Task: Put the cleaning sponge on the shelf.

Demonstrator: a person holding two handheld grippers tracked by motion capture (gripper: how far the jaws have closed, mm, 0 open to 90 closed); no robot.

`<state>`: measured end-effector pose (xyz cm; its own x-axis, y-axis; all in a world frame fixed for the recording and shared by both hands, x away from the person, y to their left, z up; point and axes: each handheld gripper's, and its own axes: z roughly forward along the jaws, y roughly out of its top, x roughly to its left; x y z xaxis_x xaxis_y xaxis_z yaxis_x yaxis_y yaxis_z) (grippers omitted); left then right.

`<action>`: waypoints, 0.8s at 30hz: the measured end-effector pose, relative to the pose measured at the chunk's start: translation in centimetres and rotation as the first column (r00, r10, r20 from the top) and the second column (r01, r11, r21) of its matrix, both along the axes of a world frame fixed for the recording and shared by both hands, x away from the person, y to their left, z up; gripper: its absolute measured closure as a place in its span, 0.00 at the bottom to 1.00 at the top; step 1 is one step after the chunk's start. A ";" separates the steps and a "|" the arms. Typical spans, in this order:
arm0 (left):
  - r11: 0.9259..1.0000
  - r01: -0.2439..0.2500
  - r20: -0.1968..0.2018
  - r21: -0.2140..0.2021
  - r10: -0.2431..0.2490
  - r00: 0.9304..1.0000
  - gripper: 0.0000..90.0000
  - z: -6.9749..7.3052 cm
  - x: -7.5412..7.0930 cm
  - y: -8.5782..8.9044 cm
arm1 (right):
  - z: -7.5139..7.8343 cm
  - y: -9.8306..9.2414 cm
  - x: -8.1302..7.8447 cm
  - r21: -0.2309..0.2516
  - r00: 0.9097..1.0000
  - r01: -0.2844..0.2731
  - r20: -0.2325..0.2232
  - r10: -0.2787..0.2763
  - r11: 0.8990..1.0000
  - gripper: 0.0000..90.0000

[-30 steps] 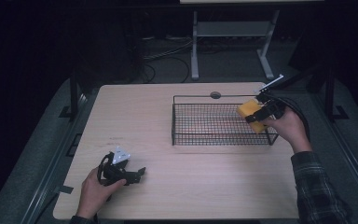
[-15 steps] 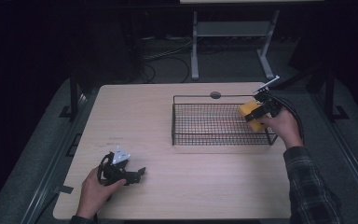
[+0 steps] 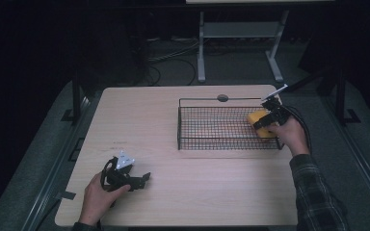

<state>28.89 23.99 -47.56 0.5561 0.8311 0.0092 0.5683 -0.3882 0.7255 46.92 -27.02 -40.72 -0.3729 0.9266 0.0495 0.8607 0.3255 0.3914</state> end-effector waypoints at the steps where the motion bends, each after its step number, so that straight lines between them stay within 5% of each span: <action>1: 1.000 0.000 0.000 0.000 0.000 1.000 0.15 0.0 0.0 0.0 | -0.1 0.0 0.0 -0.001 1.000 0.002 -0.004 -0.002 1.000 0.26; 24: 1.000 0.000 0.000 0.000 0.000 1.000 0.15 0.0 0.0 0.0 | -1.4 0.5 -0.7 0.007 0.999 -0.011 -0.044 0.011 1.000 0.25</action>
